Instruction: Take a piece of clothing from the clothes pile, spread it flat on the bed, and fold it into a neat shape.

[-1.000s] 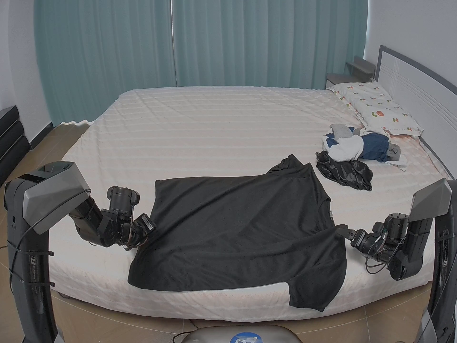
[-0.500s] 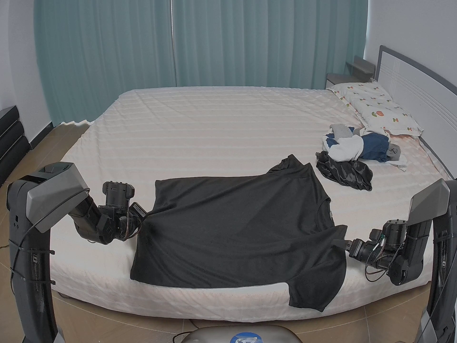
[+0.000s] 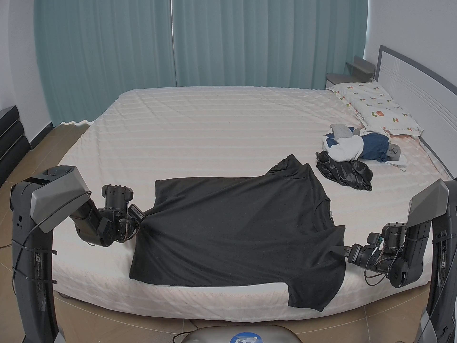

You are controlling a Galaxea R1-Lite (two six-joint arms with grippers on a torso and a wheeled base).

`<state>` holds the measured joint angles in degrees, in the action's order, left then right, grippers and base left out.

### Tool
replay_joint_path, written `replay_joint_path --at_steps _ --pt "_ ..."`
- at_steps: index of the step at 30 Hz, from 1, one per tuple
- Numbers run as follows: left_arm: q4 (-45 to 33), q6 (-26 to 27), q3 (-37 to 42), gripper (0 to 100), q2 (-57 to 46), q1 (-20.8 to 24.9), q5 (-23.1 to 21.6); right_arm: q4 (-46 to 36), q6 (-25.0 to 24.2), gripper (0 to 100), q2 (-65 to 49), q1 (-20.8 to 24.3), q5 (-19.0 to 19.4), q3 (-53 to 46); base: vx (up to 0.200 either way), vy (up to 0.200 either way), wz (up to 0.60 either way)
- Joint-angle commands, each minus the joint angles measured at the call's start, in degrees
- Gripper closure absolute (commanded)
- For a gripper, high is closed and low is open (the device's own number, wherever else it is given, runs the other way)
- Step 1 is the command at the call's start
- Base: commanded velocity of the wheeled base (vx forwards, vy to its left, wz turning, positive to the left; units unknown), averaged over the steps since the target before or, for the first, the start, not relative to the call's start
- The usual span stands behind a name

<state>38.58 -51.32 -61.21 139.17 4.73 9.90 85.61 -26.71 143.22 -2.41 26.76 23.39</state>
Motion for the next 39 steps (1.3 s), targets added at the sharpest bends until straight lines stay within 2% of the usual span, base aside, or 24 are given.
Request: replay_joint_path --at_steps 1,10,16,19,28,29,35,39 --pt "0.09 -0.01 0.04 100 0.4 0.02 0.03 -0.01 0.08 100 0.22 0.3 -0.04 0.25 0.0 0.0 0.0" --pt "0.09 -0.01 0.12 100 0.4 0.02 0.03 -0.62 2.36 100 -0.66 -0.49 -0.04 -1.25 0.0 0.0 0.0" --pt "0.09 -0.01 0.21 100 0.4 0.1 0.03 -2.03 3.24 100 -3.64 -3.04 -0.04 -2.83 0.0 0.0 0.0" --pt "0.09 -0.01 0.3 100 0.4 0.19 0.03 -3.26 5.62 100 -3.64 -4.88 -0.04 -2.74 0.0 0.0 0.0" --pt "0.09 -0.18 0.48 100 -0.04 0.46 -0.14 -4.32 7.2 100 -1.97 -4.62 0.05 -1.51 0.0 0.0 0.0" --pt "0.09 -0.18 0.48 0 0.05 0.46 -0.14 -3.7 7.2 0 -1.62 -4.44 0.05 -1.42 0.0 0.0 0.0" --pt "0.09 -0.36 0.39 0 -0.04 0.37 -0.23 0.43 6.49 0 -0.92 -4.44 0.22 -2.12 0.0 0.0 0.0" --pt "0.18 -2.2 2.76 0 -2.41 -1.48 -1.2 0.61 4.65 0 -1.18 -4.79 0.49 -2.04 0.0 0.0 0.0"
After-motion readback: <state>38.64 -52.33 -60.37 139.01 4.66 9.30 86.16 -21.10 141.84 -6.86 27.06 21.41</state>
